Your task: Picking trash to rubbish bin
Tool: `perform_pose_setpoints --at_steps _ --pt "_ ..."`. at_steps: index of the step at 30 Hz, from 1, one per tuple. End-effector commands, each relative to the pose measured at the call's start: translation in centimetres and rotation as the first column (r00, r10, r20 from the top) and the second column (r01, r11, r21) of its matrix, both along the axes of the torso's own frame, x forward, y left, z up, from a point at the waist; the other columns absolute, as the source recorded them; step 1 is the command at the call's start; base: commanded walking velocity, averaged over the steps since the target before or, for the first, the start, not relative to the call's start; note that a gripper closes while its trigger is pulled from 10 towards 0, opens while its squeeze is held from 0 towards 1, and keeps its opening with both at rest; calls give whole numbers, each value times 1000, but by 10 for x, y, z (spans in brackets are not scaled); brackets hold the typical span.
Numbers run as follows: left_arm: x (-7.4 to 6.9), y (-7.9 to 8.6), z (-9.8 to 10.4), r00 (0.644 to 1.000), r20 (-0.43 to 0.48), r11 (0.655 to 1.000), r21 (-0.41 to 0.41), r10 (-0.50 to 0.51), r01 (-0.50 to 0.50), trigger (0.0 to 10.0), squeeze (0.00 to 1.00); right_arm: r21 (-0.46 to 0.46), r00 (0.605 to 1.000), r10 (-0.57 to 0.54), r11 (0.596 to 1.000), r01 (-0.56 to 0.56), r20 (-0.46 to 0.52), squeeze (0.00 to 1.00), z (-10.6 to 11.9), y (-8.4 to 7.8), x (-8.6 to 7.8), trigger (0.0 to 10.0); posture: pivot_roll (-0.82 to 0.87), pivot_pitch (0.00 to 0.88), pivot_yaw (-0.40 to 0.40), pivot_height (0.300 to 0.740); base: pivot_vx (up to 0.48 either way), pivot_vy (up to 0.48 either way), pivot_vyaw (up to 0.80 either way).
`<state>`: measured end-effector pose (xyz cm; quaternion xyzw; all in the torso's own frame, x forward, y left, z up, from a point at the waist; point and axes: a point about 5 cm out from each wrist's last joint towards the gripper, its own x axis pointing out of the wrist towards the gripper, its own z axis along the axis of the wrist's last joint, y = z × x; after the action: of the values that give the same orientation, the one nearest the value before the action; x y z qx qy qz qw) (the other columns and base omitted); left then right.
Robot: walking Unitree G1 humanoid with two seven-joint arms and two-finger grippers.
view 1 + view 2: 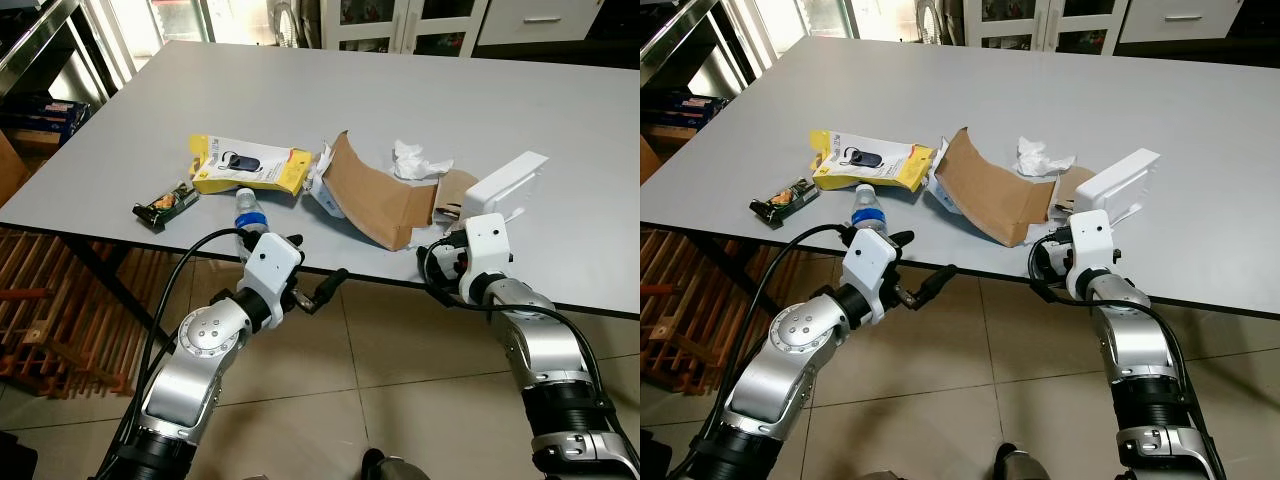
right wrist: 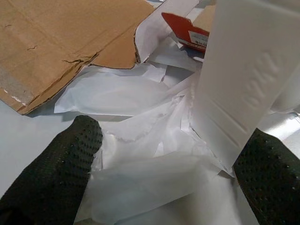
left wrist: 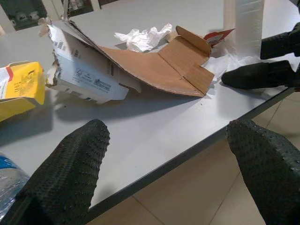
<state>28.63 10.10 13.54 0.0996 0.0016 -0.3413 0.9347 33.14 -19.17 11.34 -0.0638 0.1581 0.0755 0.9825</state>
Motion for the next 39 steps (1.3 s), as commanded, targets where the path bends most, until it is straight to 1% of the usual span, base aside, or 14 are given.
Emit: perform_pose_setpoints --at_steps 1,3,4,5,6,7,8,15,22,30,34,35,37,39 --pt "-2 -1 0 1000 2 1000 10 -6 6 10000 0 0 998 15 1000 -15 -54 0 -10 3 -3 10000 44 154 42 740 0 0 0" --pt "-3 -1 0 1000 0 1000 11 -3 3 10000 0 -2 998 19 1000 -19 -57 0 -14 4 -4 10000 44 154 36 740 0 0 0" --pt "-3 -1 0 1000 0 1000 11 -2 2 10000 0 -2 998 19 1000 -19 -58 0 -14 4 -5 7569 45 156 35 740 0 0 0" --pt "-3 -1 0 1000 0 1000 11 -2 2 10000 0 -2 998 19 1000 -19 -58 0 -15 4 -5 7569 45 156 35 740 0 0 0" --pt "-3 -1 -1 1000 -1 1000 12 -1 1 10000 0 -2 998 17 1000 -17 -54 0 -16 5 -5 1647 46 158 35 740 0 0 0" --pt "-3 -1 -1 1000 -2 1000 12 -1 1 10000 0 -2 999 16 1000 -16 -50 0 -17 5 -5 1647 46 158 35 740 0 0 0" --pt "-4 -1 -1 1000 -3 1000 13 -1 1 10000 0 -3 999 15 1000 -15 -47 0 -18 6 -6 0 48 159 36 740 0 0 0" --pt "-5 0 -2 1000 -4 1000 17 2 -2 10000 0 -13 1000 -4 1000 3 -18 0 -28 11 -10 0 54 164 39 740 0 0 0" --pt "-5 0 -2 1000 -4 1000 20 1 -1 10000 0 -11 1000 -20 1000 19 -22 0 -33 12 -13 0 54 163 38 740 0 0 0" --pt "-6 -1 -3 1000 -5 1000 21 1 0 10000 0 -32 998 -57 998 58 30 0 -30 10 -14 0 50 165 37 740 0 0 0" --pt "-7 -2 -3 1000 -4 1000 23 2 -1 10000 0 -53 993 -79 995 84 88 0 -26 10 -14 0 49 169 36 740 0 0 0" --pt "-7 -2 -4 1000 -4 1000 23 3 -3 10000 0 -64 988 -88 993 97 125 0 -21 10 -13 0 48 171 36 740 0 0 0" --pt "-7 -1 -4 1000 -2 1000 24 7 -7 10000 0 -74 983 -96 991 109 155 0 -17 9 -12 0 48 172 35 740 0 0 0" --pt "-7 -1 -4 1000 -2 1000 24 7 -7 10000 0 -74 983 -96 991 109 155 0 -17 9 -12 0 48 172 35 740 0 0 0"
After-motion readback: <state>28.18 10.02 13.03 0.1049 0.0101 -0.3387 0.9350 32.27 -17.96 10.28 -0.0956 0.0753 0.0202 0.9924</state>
